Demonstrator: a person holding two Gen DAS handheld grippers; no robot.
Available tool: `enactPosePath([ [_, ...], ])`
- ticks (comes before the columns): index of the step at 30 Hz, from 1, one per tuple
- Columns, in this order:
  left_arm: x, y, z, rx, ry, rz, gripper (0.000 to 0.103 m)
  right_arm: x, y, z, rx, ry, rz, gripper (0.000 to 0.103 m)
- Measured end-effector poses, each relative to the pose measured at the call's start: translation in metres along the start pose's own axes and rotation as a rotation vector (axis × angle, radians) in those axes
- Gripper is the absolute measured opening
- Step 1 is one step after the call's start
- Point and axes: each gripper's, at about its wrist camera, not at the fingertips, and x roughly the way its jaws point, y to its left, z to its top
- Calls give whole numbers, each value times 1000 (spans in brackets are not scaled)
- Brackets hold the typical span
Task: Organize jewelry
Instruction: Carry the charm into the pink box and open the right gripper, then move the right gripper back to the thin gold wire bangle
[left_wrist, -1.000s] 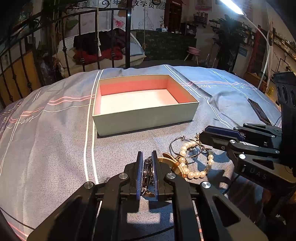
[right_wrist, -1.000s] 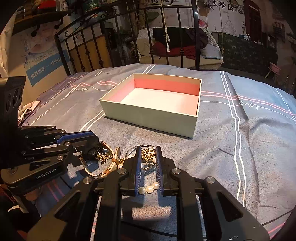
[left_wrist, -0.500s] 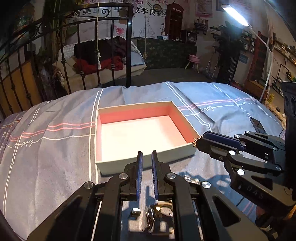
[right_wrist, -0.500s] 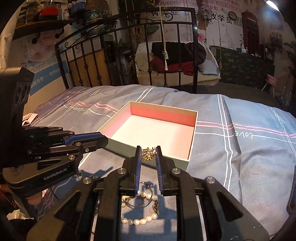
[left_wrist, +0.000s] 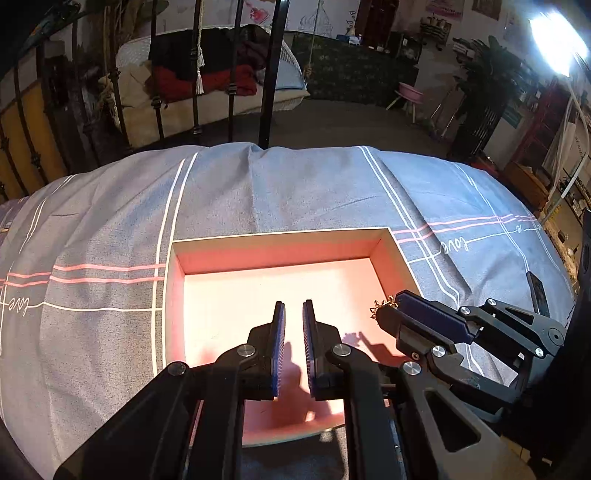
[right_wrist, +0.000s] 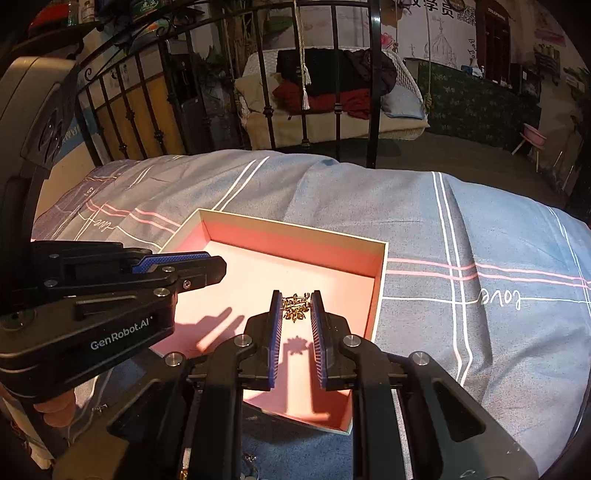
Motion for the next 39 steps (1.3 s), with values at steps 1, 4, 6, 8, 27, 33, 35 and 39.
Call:
enactPosePath([
  [1, 4, 1, -1, -4, 17, 2, 10, 4, 1, -1, 1, 11, 0, 16],
  [4, 15, 5, -2, -6, 50, 2, 10, 14, 1, -5, 1, 44, 1, 16],
  [6, 19, 5, -3, -4, 64, 2, 10, 19, 3, -7, -3, 63, 0, 16],
  [8, 23, 7, -4, -7, 76, -1, 10, 23, 3, -10, -6, 74, 0, 16],
  [27, -11, -3, -4, -17, -14, -13, 86, -16, 16, -18, -47, -63, -42, 97],
  [33, -59, -6, -34, 6, -97, -27, 96, -62, 4, -46, -9, -123, -56, 97],
  [35, -70, -8, -54, 19, -107, -26, 96, -71, 0, -64, 6, -111, -52, 97],
  [39, -81, -11, -103, 48, -113, -35, 96, -79, 0, -103, 17, -55, -23, 97],
])
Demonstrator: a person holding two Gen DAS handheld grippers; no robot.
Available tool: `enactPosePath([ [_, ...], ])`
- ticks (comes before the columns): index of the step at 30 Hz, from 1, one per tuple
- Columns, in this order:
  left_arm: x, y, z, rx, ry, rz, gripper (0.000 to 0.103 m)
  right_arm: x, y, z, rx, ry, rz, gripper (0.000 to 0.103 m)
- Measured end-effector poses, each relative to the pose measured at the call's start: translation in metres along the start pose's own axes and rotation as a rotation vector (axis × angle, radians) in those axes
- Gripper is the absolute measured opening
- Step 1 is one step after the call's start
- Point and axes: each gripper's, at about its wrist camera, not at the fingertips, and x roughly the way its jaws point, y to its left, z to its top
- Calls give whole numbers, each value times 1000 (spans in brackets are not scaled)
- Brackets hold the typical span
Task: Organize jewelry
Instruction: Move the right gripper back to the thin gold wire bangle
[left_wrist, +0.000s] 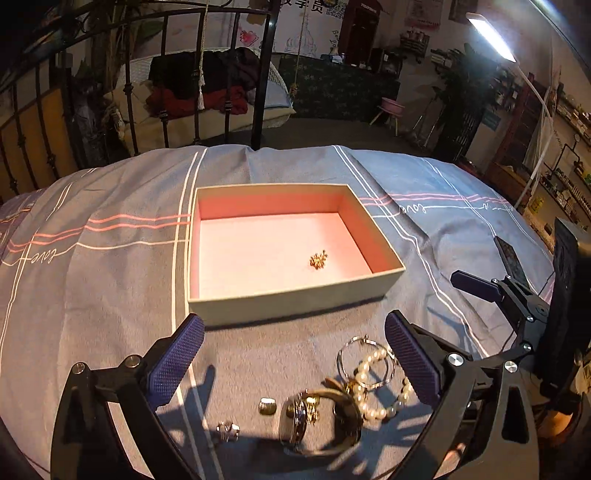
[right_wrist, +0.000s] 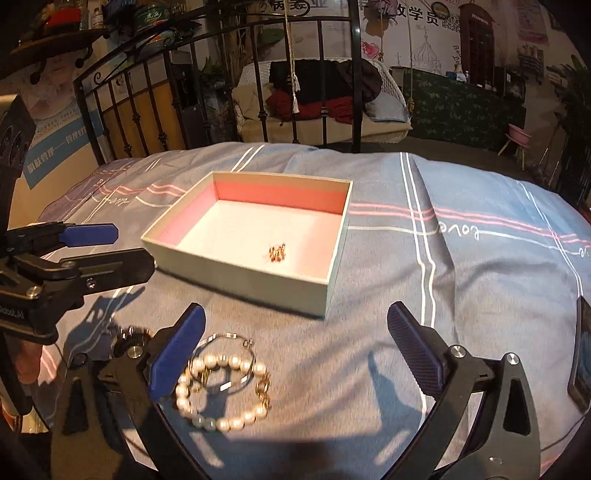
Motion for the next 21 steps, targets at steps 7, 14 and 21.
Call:
enactPosePath([
  [7, -10, -17, -49, 36, 6, -30, 96, -5, 19, -44, -49, 81, 41, 97],
  [14, 11, -30, -50, 84, 57, 6, 95, -2, 19, -49, -76, 99, 4, 97],
  [21, 27, -16, -50, 57, 93, -3, 83, 15, 27, -38, -137, 131, -13, 97],
])
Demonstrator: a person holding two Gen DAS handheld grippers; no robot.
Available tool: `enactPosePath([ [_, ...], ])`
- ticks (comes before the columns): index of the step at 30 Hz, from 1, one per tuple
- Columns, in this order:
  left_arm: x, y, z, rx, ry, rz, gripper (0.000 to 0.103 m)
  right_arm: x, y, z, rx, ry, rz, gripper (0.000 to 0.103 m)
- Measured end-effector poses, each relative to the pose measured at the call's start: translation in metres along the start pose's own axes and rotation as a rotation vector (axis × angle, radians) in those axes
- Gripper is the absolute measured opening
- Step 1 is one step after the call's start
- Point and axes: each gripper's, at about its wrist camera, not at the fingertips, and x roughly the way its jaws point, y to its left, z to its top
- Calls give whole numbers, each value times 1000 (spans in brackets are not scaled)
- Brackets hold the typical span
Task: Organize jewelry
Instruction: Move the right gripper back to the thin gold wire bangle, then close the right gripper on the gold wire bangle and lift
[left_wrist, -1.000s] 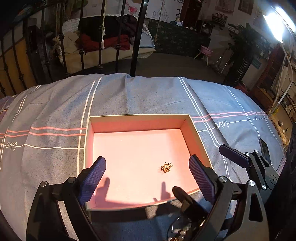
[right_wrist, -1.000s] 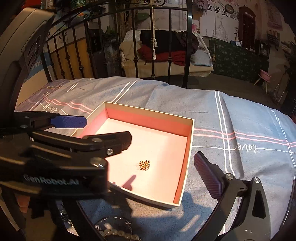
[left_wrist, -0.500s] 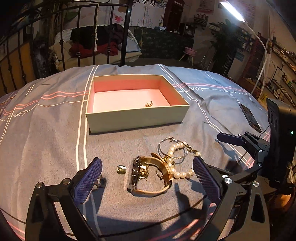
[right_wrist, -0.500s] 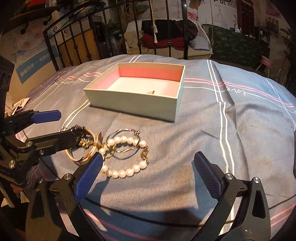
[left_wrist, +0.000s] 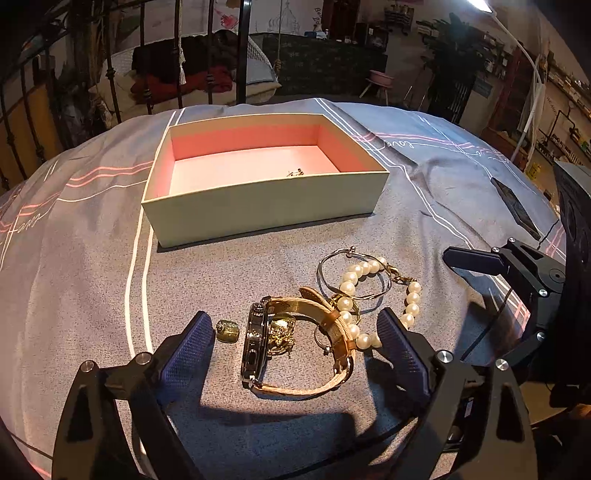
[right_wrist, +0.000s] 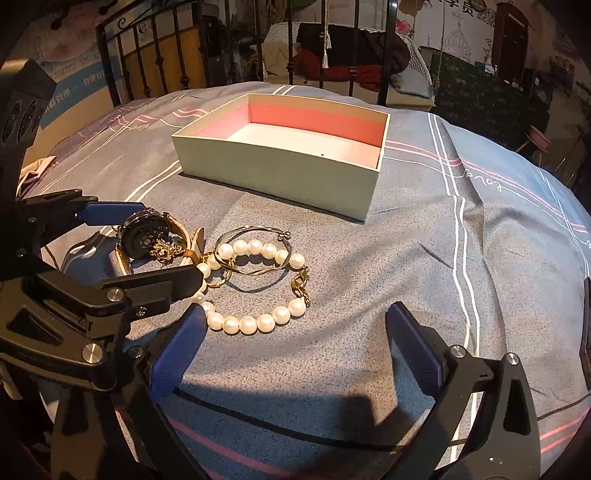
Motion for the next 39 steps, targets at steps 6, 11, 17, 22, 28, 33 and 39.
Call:
enactPosePath([
  [6, 5, 13, 0, -17, 19, -29, 70, 5, 4, 12, -35, 8, 4, 97],
  [11, 5, 12, 1, 4, 25, -30, 59, 5, 3, 12, -25, 5, 24, 97],
  [17, 0, 22, 2, -33, 11, -43, 58, 12, 9, 24, -44, 7, 56, 97],
  [22, -11, 35, 6, -78, -19, -40, 57, 27, 10, 40, -33, 41, 130, 90],
  [28, -18, 39, 10, -91, -39, -34, 57, 34, 5, 47, -1, 56, 173, 50],
  [33, -19, 39, 12, -107, -49, -41, 56, 27, 6, 45, -2, 18, 166, 50],
  [39, -26, 38, 15, -127, -81, -65, 49, 10, 5, 45, -2, -51, 165, 50],
])
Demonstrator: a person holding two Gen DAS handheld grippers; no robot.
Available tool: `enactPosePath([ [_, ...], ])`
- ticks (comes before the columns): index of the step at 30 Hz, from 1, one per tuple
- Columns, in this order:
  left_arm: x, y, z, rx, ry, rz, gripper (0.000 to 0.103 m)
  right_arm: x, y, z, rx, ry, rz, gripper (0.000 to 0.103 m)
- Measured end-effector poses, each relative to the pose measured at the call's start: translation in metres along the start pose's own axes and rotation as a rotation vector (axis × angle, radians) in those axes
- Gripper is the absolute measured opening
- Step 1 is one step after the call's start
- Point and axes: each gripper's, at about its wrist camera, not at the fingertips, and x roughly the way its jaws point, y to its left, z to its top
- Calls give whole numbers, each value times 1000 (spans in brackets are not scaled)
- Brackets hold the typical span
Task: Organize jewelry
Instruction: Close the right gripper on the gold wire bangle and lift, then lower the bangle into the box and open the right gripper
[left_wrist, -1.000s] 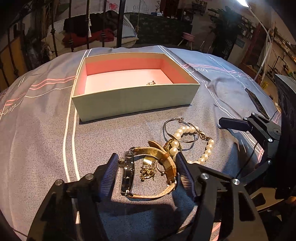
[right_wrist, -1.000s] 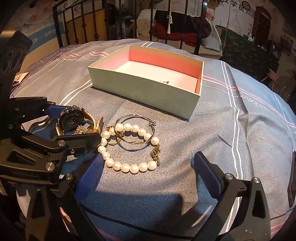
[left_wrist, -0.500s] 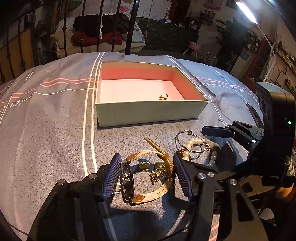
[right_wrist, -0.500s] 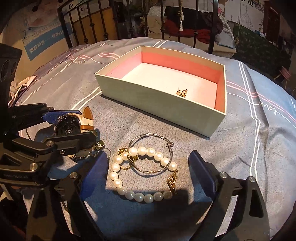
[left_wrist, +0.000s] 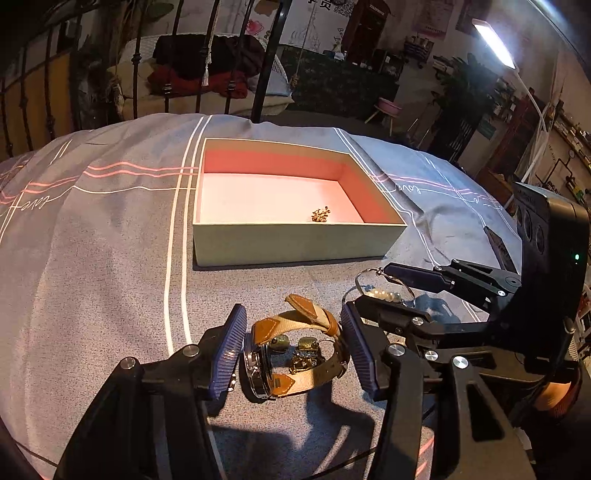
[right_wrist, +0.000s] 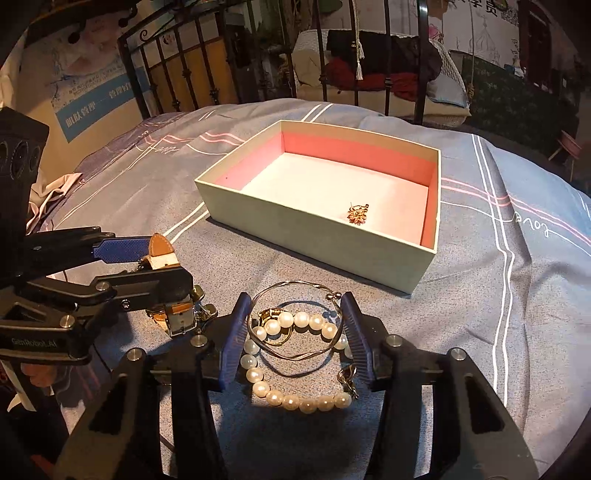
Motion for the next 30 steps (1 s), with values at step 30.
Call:
enactPosePath([
  [30, 32, -12, 99, 7, -44, 41, 44, -8, -20, 70, 44, -124, -120, 50],
])
